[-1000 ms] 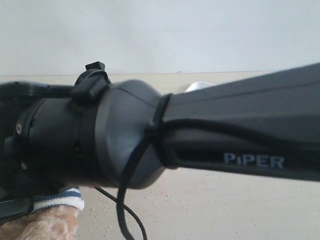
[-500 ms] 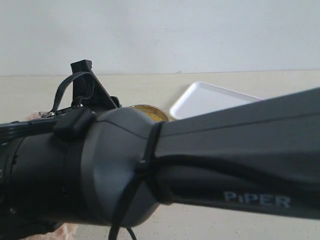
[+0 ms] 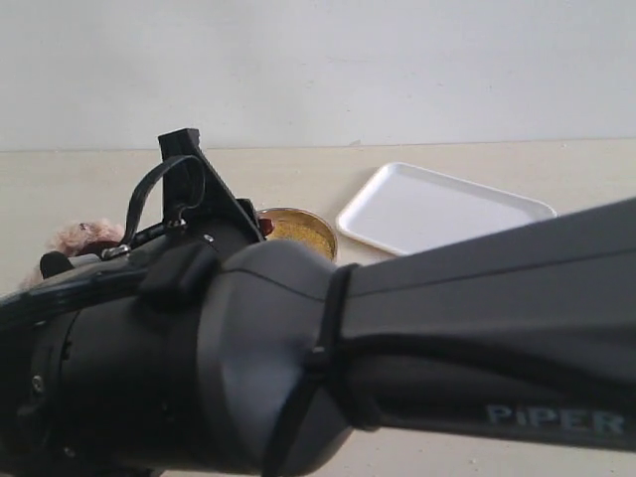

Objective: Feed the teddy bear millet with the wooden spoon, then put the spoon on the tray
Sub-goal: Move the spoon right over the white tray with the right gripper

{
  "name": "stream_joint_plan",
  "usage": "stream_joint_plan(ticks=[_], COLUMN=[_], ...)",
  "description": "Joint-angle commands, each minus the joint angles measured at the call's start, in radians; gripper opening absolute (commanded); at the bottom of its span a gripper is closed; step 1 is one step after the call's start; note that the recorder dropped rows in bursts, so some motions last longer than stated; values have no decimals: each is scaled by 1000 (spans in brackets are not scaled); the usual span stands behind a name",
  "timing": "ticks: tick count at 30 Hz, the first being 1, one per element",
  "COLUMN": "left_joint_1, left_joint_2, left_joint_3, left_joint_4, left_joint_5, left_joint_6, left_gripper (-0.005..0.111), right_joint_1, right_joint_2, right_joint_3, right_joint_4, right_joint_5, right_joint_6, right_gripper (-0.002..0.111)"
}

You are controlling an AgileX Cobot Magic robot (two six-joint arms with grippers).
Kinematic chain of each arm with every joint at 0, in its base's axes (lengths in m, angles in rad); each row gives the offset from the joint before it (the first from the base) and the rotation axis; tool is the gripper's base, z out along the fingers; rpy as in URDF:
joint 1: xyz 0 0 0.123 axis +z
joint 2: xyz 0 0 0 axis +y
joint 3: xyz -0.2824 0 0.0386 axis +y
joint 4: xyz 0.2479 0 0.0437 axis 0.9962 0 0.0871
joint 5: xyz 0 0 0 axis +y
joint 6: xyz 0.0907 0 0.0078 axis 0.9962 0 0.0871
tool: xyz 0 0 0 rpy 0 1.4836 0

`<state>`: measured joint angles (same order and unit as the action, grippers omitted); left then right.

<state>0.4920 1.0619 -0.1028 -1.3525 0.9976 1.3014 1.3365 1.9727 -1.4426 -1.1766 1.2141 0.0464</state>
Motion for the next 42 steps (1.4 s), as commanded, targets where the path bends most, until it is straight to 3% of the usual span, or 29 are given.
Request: stream_joint_plan(ticks=[1,8,14,19,27,35,42], left_joint_1=[3,3,3,3,3,3,3], left_joint_2=[-7,-7,-7,-7,-7,-7,-7], left_joint_3=[0,0,0,0,0,0,0], left_joint_4=[-20,-20,-20,-20,-20,-20,-20], left_joint_5=[22,22,22,22,22,22,22], left_joint_6=[8,8,8,8,8,8,8], left_gripper=[5,5,5,5,5,5,5], right_joint_1=[-10,-27,-112,-247,-569,-857,-937], right_joint_2=[-31,-95,-158,-242,-303,-225,-63], right_joint_3=[6,6,6,6,27,104,102], right_joint_4=[-13,34,236,453,792,982,1011], right_joint_5=[7,7,7,7,7,-249,-371], right_joint_6=[19,99,134,136,-53,-100,-46], right_gripper=[0,0,0,0,0,0,0])
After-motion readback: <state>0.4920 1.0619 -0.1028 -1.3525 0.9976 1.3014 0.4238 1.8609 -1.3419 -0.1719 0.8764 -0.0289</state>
